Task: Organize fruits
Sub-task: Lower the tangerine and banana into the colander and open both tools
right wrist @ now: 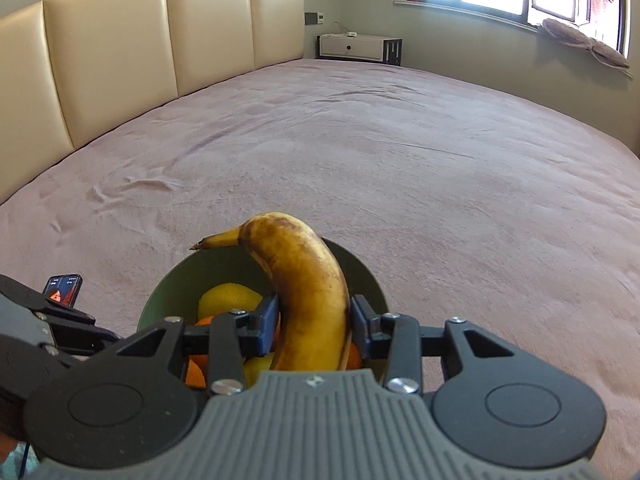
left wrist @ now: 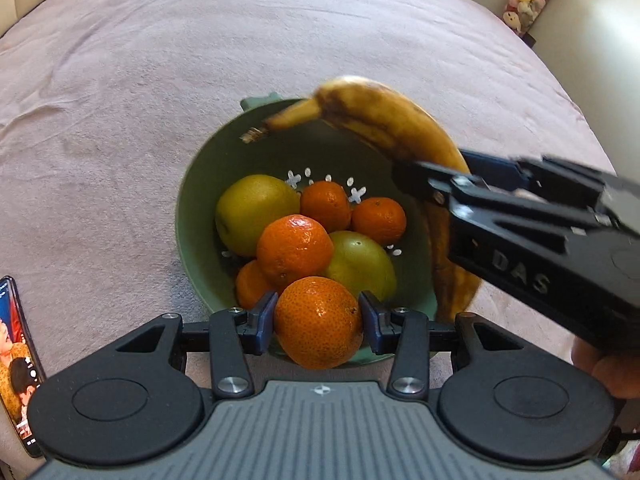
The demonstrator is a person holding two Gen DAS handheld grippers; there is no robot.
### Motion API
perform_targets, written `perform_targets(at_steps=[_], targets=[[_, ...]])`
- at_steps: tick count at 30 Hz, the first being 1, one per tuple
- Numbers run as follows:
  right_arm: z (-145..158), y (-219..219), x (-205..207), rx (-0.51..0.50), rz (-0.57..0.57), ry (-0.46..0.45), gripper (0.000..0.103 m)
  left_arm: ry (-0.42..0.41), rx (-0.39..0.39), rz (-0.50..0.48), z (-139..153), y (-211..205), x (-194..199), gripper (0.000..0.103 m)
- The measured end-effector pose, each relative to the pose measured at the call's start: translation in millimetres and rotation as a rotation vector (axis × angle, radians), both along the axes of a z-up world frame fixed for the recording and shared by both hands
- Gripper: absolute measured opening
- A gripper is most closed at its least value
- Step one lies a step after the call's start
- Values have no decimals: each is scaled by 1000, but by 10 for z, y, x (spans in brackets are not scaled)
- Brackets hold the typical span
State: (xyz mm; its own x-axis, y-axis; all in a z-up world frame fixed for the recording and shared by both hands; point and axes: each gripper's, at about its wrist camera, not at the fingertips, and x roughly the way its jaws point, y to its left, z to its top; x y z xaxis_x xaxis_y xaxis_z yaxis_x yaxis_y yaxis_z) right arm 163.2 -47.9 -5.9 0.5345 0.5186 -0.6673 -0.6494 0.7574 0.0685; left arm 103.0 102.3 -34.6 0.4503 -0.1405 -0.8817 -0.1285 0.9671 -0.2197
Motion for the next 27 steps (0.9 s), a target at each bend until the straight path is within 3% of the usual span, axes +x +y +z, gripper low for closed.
perform_targets(at_steps=[11,24,27], targets=[[-196,252,150,-99,75,-20,36,41,-8,14,-118,46,132,50],[-322,277,263,-119,84,7,36,54,-19,28,-82,122,155,75],[-324,255,288,-118,78,10,37,33,0,40,4,178,137,76]])
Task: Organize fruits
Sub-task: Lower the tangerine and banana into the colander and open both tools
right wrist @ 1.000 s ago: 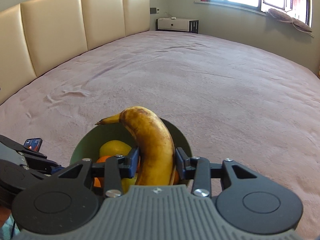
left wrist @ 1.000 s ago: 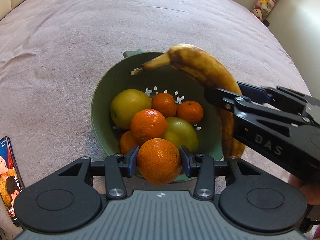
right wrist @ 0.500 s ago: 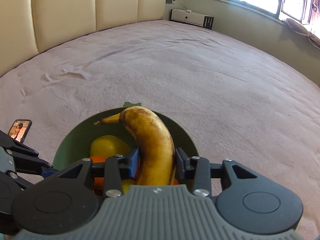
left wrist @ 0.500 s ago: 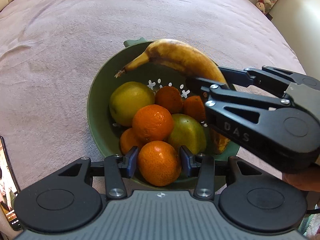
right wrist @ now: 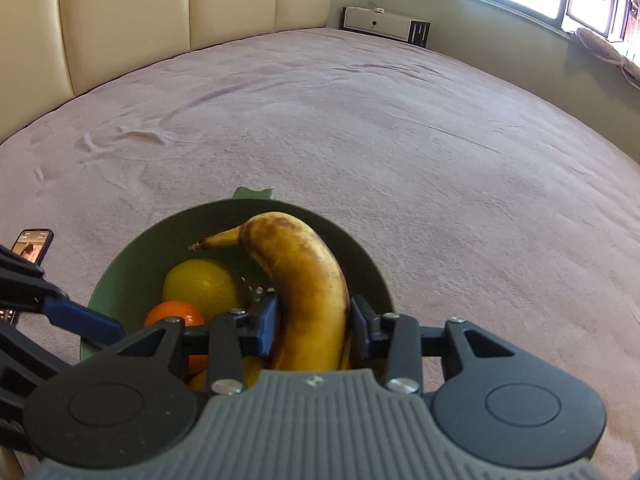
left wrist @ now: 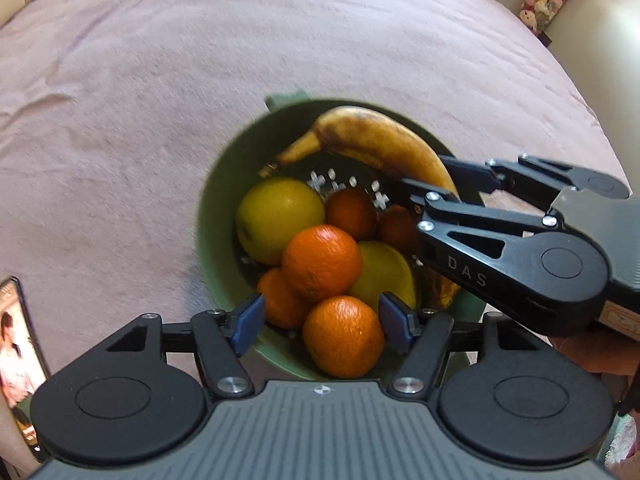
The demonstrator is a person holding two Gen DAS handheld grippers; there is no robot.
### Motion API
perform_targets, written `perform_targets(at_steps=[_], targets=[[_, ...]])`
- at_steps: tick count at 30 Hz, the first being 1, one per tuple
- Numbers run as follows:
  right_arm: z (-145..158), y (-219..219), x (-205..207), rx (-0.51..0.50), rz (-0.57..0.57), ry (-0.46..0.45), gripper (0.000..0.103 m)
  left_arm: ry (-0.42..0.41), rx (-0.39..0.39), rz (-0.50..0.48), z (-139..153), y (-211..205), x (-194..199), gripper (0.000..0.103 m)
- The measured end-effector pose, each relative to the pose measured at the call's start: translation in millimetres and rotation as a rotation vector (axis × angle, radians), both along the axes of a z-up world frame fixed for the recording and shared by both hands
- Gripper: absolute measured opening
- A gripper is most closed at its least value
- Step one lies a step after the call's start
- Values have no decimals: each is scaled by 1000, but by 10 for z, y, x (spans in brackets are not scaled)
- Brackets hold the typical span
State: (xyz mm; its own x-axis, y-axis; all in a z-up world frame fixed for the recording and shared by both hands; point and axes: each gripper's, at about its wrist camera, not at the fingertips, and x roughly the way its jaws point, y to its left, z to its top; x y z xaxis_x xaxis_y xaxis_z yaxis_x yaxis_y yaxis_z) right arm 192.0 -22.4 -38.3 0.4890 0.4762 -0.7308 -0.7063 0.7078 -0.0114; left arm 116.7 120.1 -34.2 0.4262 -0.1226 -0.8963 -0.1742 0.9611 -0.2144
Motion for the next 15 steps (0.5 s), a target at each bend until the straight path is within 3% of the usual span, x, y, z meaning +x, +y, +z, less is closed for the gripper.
perform_targets(at_steps=[9,15], targets=[[-67,108,17,-22,38,0,37,-72,-12,142,155,237,-36,76],[-97,189,22,-57,66,-15,37,-66,46,121,156,148,-33,76]])
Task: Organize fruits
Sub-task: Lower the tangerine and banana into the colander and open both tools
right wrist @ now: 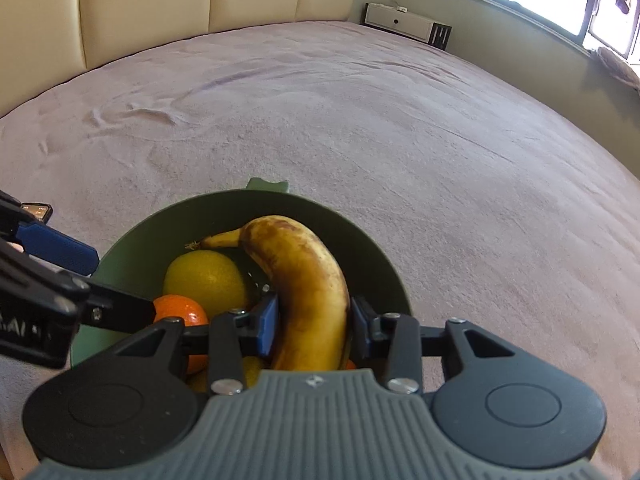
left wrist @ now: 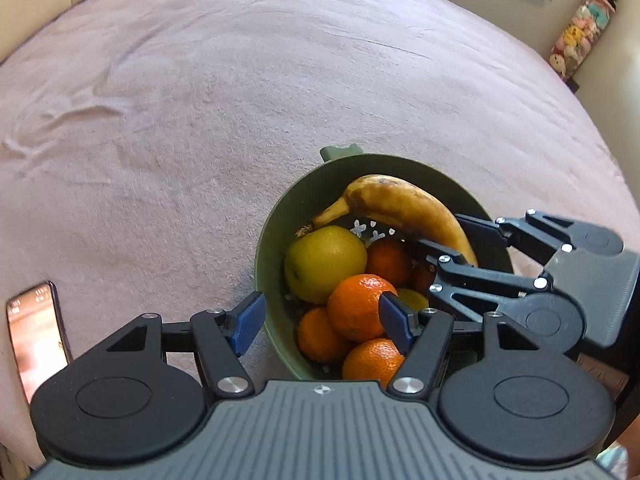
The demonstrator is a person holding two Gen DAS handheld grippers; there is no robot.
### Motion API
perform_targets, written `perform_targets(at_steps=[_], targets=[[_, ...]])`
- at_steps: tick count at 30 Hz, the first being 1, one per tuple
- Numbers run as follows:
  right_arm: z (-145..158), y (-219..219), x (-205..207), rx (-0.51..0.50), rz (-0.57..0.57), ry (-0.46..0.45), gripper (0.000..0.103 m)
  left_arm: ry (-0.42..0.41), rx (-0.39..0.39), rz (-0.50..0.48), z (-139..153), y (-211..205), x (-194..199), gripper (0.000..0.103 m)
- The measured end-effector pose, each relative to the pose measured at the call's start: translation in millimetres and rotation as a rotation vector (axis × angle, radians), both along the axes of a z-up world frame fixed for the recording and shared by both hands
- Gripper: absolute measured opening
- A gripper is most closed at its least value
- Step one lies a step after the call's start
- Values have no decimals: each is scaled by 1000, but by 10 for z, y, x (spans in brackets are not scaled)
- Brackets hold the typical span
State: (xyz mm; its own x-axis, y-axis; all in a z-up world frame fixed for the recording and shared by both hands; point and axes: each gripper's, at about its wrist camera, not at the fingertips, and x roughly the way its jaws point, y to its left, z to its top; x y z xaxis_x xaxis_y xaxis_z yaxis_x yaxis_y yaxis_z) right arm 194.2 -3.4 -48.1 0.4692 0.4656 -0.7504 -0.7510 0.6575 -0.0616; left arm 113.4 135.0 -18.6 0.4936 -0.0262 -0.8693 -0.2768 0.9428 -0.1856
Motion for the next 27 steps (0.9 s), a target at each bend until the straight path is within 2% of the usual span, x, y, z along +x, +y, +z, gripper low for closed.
perform_targets(at_steps=[5,10,13,15,16,20,22,27], targets=[[-40,-8,41,-5,-16,26,37,-8,6,0,8,-2,-7,76],[-57,48,-28,-54,-4,-32,37,-11,11,1,-7,-6,-2,76],[-34,56,-78,-80,3,-75,42,-9,25,-5,-5,-37,7,76],[1,40,-102,-82,-1,-99,52,-14,25,-4,11,-44,-5,76],[25,29,-115,-80,-2,-108,52,-21,23,-4,25,-47,-15,76],[166,-43,-178,-56,-12,-125,54,-69,44,-10,129,-86,-78,76],[258,-100,-211,-36,-24,-135,65,-106,63,-13,203,-118,-124,76],[539,-291,-359,-1,-65,-177,68,-208,104,-9,402,-205,-248,76]])
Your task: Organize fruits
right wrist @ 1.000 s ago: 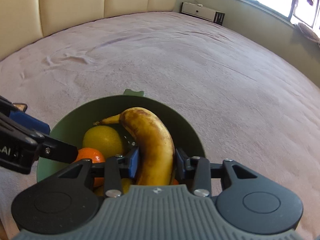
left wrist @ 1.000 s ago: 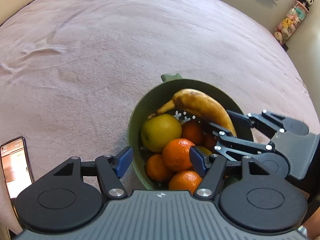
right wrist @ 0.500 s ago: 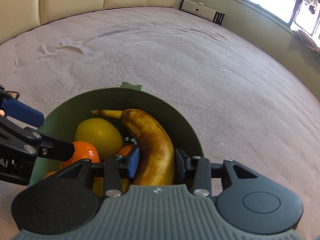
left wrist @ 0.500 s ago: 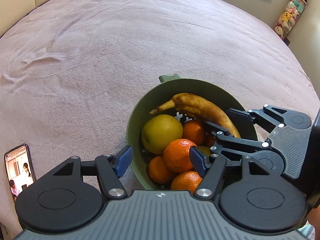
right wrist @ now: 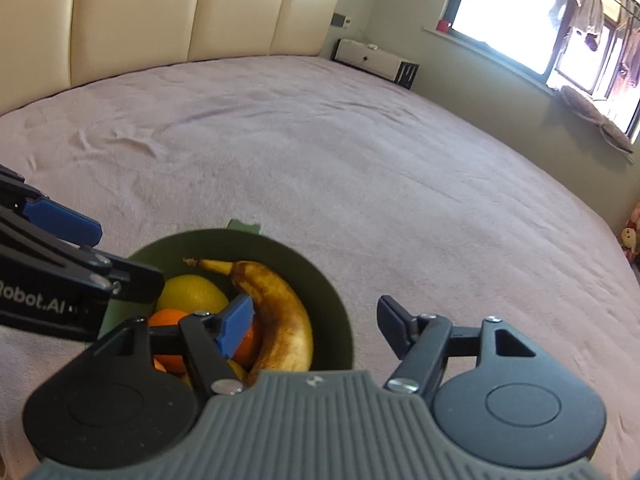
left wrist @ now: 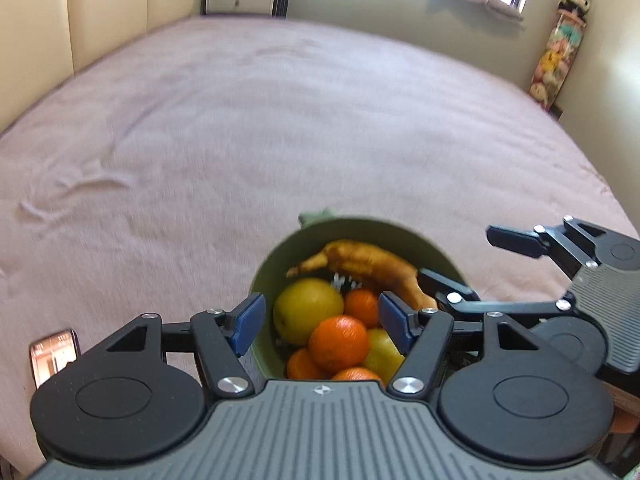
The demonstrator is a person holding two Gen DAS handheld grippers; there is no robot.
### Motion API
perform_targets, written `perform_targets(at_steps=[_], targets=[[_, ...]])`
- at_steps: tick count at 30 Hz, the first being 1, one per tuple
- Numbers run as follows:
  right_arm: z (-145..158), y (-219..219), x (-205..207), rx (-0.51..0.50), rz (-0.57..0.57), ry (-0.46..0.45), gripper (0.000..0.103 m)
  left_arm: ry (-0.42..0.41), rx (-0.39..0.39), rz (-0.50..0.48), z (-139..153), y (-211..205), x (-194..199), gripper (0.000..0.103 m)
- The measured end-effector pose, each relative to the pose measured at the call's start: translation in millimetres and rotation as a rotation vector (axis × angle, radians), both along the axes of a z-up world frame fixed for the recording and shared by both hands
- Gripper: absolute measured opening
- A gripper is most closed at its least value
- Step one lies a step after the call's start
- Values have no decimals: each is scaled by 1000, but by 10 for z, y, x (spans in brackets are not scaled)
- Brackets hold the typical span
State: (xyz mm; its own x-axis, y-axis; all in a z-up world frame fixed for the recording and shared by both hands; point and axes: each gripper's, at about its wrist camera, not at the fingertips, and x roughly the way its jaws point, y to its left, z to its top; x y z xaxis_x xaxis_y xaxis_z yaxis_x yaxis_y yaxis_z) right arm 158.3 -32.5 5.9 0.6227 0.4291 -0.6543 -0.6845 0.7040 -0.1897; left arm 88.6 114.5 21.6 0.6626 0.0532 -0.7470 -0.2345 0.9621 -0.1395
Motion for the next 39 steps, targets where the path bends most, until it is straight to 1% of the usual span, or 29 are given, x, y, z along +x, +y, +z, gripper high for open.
perform_targets(at_steps=[1,2,6,10,12,16,19,25,27,31,36,39], targets=[[48,-36,-32,4,-9,-8,71,-18,5,2,35,-17,-18,77],[100,-76,-68,10,-20,-15,78,-36,8,2,70,-33,-42,77],[257,-239,-237,40,-47,-21,79,-95,39,-4,183,-130,-132,77],[372,-403,-432,53,-77,-23,79,-158,123,-20,306,-301,-220,81],[412,-518,-539,70,-92,-16,82,-188,160,-26,335,-385,-274,85],[455,-760,-723,115,-122,21,85,-203,201,-37,331,-534,-368,86],[455,-904,-824,127,-164,37,87,-213,213,-41,322,-610,-444,86],[382,-1139,-984,151,-247,95,88,-179,224,-68,231,-715,-547,88],[356,-1189,-1031,155,-291,107,96,-154,216,-78,166,-741,-576,88],[287,-1221,-1068,133,-315,93,96,-84,190,-95,9,-792,-566,88],[124,-1233,-967,109,-351,133,96,-51,201,-96,-98,-834,-534,88],[13,-1270,-918,94,-383,164,96,-26,190,-82,-157,-822,-500,88]])
